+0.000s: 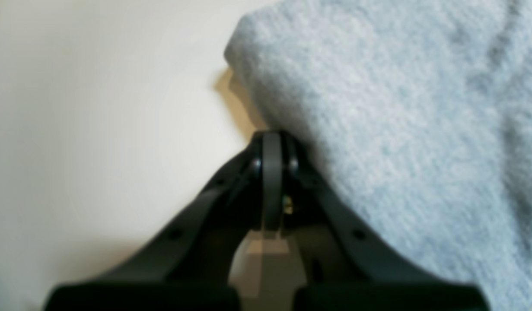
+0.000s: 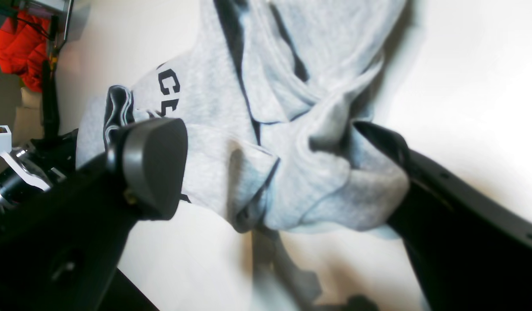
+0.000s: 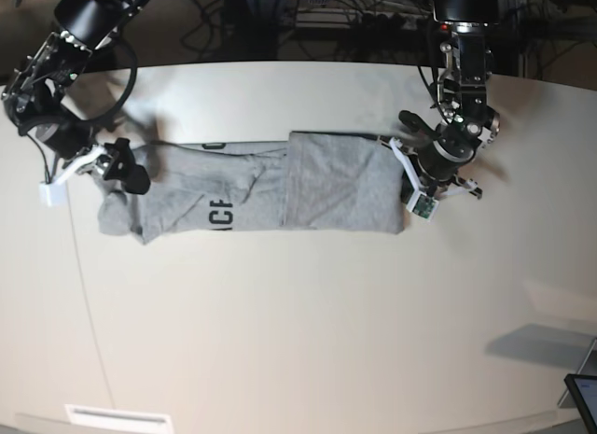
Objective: Fold the T-shirt properly
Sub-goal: 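Fold the doubled strip again toward the right gripper with the left gripper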
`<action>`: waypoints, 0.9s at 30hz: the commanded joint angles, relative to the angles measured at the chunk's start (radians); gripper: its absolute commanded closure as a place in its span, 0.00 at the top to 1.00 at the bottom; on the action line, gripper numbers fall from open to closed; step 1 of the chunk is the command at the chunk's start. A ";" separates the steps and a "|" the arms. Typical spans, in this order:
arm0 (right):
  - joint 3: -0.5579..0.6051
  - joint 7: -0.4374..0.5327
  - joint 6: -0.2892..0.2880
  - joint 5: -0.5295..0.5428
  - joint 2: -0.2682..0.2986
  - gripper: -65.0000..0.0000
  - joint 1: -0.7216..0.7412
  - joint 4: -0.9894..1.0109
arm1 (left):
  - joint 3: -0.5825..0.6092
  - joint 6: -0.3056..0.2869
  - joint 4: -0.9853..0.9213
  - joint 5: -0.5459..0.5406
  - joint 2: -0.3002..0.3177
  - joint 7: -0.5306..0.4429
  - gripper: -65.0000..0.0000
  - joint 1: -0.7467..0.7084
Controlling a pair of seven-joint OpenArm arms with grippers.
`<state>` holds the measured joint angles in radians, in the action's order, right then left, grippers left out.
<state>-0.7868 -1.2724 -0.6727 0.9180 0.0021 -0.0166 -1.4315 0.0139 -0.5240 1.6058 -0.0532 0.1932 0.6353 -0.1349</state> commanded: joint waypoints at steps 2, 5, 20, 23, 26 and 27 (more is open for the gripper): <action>0.004 -0.020 0.005 -0.029 0.005 0.84 0.007 -0.002 | 0.010 -0.028 -0.008 0.009 -0.001 0.057 0.00 0.001; 0.040 -0.019 0.003 -0.029 0.005 0.84 0.008 -0.002 | 0.010 -0.028 -0.008 0.009 -0.001 0.057 0.00 0.005; 0.051 0.017 0.006 -0.029 0.005 0.31 0.010 -0.002 | 0.011 -0.028 -0.008 0.009 -0.004 0.057 0.00 0.007; 0.051 0.017 0.006 -0.029 0.005 0.08 0.010 -0.002 | 0.056 -0.028 -0.008 0.009 -0.004 0.059 0.00 0.008; 0.050 0.017 0.006 -0.029 0.009 0.00 0.010 -0.005 | 0.103 -0.026 -0.008 0.009 -0.002 0.059 0.00 0.008; 0.050 0.017 0.006 -0.029 0.009 0.01 0.010 -0.007 | 0.111 -0.026 -0.008 0.009 -0.004 0.059 0.00 0.008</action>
<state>-0.7372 -1.2694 -0.6621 0.8616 0.0002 -0.0196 -1.4200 0.1150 -0.5201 1.6035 -0.0463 0.1909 0.6327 -0.1139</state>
